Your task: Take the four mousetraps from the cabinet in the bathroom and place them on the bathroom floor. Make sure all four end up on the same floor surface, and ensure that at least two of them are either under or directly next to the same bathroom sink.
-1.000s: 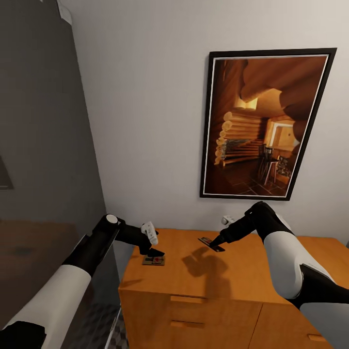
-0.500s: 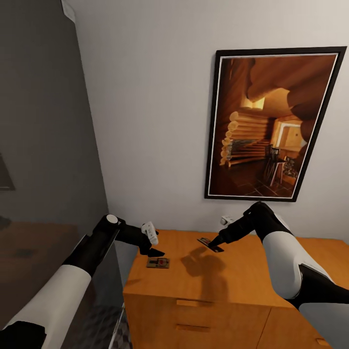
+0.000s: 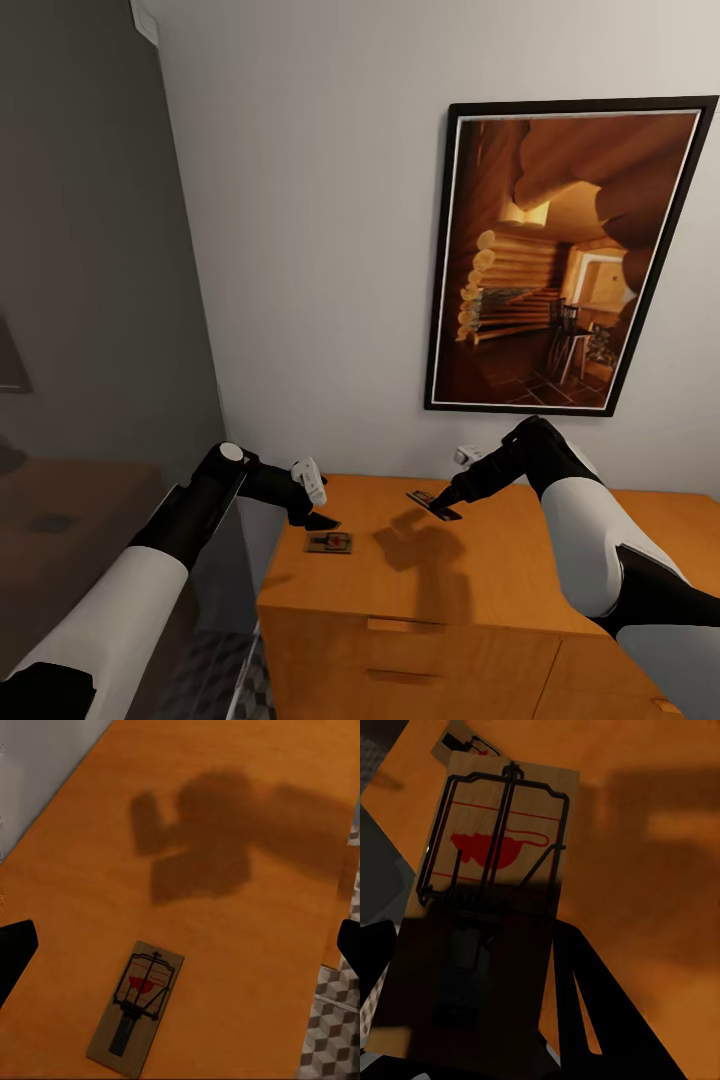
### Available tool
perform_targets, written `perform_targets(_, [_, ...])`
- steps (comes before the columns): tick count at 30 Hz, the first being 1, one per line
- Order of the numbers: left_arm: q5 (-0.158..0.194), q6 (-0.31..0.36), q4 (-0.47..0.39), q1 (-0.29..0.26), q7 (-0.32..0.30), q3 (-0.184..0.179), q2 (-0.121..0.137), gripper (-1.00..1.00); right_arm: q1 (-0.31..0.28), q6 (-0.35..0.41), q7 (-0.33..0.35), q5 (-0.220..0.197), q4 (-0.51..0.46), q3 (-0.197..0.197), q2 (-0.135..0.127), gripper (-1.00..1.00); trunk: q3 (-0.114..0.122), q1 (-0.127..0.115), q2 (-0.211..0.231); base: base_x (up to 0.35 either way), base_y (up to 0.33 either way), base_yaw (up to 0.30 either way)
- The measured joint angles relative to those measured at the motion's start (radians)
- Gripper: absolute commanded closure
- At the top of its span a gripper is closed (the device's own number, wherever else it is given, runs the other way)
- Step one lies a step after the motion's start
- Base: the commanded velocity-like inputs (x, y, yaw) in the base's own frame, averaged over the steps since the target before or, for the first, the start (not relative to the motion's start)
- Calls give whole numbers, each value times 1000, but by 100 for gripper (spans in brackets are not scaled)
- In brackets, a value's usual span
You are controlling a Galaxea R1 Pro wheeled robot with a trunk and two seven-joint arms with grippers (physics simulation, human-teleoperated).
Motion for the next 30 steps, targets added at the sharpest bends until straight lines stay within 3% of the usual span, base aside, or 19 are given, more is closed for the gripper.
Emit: perform_targets(30, [0, 1, 0, 0, 0, 2, 0, -100, 0, -1, 0, 0, 5, 0, 1, 100, 0, 0, 0, 3, 18, 0])
